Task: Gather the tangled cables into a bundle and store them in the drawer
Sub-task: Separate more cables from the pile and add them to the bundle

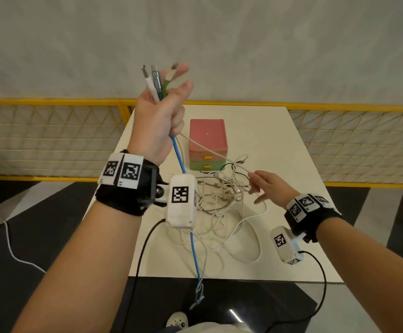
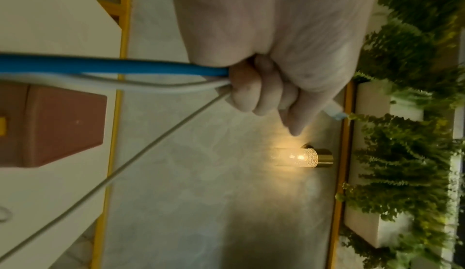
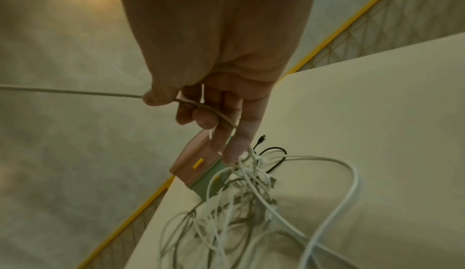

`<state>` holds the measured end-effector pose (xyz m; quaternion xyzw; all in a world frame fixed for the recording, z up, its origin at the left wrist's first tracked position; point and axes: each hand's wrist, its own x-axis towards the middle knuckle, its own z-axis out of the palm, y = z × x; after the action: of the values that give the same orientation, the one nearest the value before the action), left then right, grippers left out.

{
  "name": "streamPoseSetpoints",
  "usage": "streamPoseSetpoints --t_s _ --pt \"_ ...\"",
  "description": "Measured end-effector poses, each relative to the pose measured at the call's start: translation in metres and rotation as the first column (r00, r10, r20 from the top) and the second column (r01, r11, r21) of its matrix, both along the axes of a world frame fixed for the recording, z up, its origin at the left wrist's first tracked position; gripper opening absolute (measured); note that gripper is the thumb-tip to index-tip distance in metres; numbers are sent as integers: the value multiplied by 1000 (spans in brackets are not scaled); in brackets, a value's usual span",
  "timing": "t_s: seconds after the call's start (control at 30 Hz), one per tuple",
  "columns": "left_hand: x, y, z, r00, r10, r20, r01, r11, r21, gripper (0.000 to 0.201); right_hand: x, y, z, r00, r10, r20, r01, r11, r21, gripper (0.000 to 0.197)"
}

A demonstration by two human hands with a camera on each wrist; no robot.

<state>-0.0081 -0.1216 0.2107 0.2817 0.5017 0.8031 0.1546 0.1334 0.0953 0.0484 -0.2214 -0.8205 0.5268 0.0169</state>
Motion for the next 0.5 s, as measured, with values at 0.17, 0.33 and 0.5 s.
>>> streamPoseSetpoints --t_s 0.17,0.33,0.5 --pt "3 -1 -1 989 -145 -5 141 969 -204 44 -13 -1 46 961 -159 -225 198 966 164 33" --pt "21 11 -12 945 -298 -139 193 844 -500 39 -26 -20 109 905 168 -391 45 876 480 30" --pt "28 24 -20 915 -383 -129 204 713 -671 34 -31 -19 142 822 384 -421 36 703 710 16"
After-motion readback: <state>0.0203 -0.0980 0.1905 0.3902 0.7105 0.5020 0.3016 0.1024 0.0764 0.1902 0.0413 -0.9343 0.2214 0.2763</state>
